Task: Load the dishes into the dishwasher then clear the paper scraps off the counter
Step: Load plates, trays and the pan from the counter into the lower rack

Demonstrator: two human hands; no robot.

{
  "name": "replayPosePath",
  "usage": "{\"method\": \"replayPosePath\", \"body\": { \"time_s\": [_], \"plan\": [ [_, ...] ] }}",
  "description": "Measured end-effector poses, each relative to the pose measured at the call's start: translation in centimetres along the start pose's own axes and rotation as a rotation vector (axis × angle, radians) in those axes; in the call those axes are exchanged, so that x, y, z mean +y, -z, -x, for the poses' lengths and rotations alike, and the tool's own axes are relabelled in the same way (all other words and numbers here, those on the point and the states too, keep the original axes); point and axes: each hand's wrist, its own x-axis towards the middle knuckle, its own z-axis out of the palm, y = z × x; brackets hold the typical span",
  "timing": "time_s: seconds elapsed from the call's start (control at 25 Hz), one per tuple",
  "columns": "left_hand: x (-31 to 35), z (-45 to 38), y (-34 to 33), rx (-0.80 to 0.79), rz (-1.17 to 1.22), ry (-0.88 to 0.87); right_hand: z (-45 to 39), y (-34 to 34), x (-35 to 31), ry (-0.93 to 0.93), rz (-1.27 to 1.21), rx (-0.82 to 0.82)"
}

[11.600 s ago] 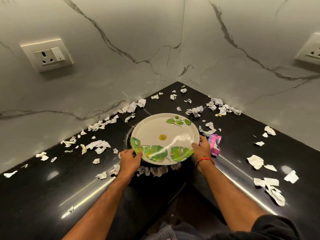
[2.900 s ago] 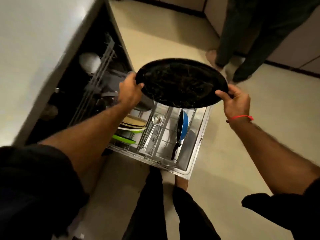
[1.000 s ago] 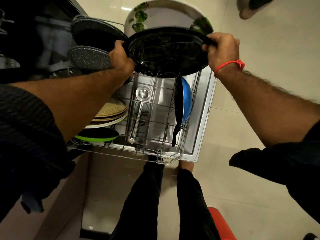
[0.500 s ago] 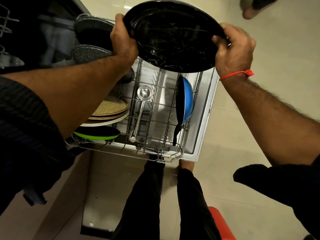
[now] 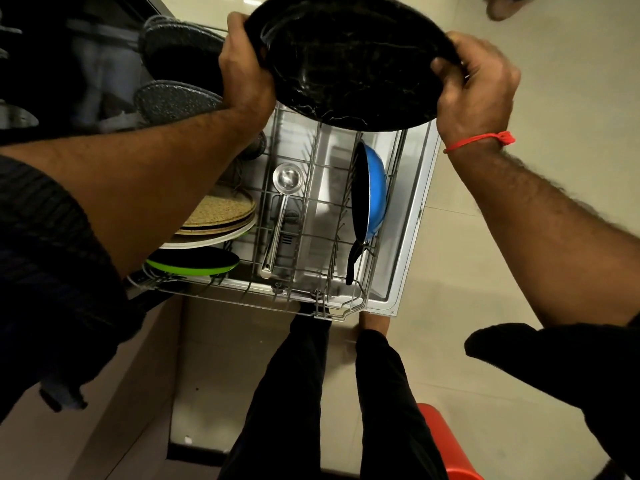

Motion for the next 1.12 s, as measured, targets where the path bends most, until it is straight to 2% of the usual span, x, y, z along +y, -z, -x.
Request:
{"method": "replayPosePath", "body": {
  "time_s": [0.12, 0.2, 0.28, 0.36, 0.6, 0.8, 0.96, 1.12],
  "plan": [
    [0.0, 0.1, -0.2, -0.176, -0.113, 0.191, -0.1, -1.5, 0.6, -0.264, -0.017, -0.209],
    [-0.6, 0.4, -0.3, -0.203, -0.083, 0.298, 0.6, -2.4, 0.9, -0.324, 0.006, -0.332],
    [-1.2, 1.5, -0.1, -0.246, -0.044, 0.268, 1.1, -2.7, 0.5, -0.326, 0.016, -0.384],
    [-1.5, 2.5, 0.2, -0.260, -0.021, 0.206, 1.4, -2.7, 0.2, -0.322, 0.026, -0.362],
    [-1.5, 5.5, 1.4, -0.136, 0.013, 0.136, 2.4, -2.0, -0.2, -0.253, 0.008, -0.347],
    [-1.1, 11.7, 4.2, 0.016, 0.078, 0.066, 4.1, -0.5, -2.1, -0.165, 0.036, -0.290],
    [-0.2, 18.5, 8.4, 0.012, 0.174, 0.075, 7.3, 1.7, -5.8, -0.115, -0.036, -0.401],
    [3.1, 26.6, 15.5, 0.141, 0.184, 0.157, 11.9, 5.2, -13.3, 0.035, -0.139, -0.548]
  ]
}}
